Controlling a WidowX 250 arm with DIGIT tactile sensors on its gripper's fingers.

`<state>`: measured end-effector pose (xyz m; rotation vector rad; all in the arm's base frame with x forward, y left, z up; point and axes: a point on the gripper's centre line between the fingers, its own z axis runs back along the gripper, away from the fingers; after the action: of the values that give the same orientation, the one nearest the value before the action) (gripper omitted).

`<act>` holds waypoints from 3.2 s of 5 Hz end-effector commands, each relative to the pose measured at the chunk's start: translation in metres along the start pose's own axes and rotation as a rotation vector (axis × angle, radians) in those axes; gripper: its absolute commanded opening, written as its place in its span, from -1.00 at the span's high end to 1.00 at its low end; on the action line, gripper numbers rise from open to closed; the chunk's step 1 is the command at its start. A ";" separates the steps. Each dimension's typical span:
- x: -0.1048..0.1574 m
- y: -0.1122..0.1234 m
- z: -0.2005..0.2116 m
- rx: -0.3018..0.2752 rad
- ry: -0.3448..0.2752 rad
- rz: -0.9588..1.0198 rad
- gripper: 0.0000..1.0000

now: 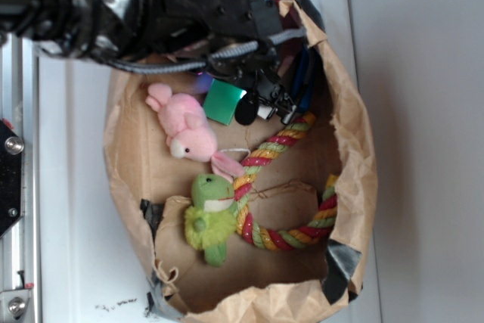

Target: Grab the green block.

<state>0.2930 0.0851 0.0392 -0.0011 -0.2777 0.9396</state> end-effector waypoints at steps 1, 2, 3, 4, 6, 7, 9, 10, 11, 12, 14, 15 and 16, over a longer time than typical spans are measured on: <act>0.003 -0.015 0.020 -0.060 -0.010 -0.005 -1.00; 0.001 -0.015 0.024 -0.068 -0.012 -0.013 -1.00; 0.000 -0.014 0.017 -0.050 -0.002 -0.020 -1.00; 0.002 -0.015 0.015 -0.044 -0.003 -0.015 -1.00; 0.005 -0.018 0.000 -0.026 -0.004 -0.015 0.10; 0.005 -0.017 0.000 -0.023 -0.022 -0.020 1.00; 0.003 -0.014 0.004 -0.010 -0.053 -0.017 1.00; 0.004 -0.013 0.014 -0.019 -0.054 -0.041 1.00; -0.005 -0.020 0.055 -0.084 -0.026 -0.170 1.00; -0.019 -0.034 0.094 -0.157 0.000 -0.356 1.00; -0.025 -0.045 0.145 -0.203 0.035 -0.655 1.00; -0.030 -0.043 0.164 -0.198 0.066 -0.772 1.00; -0.028 -0.040 0.182 -0.181 0.048 -0.819 1.00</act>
<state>0.2682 0.0115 0.1866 -0.0762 -0.1991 0.1278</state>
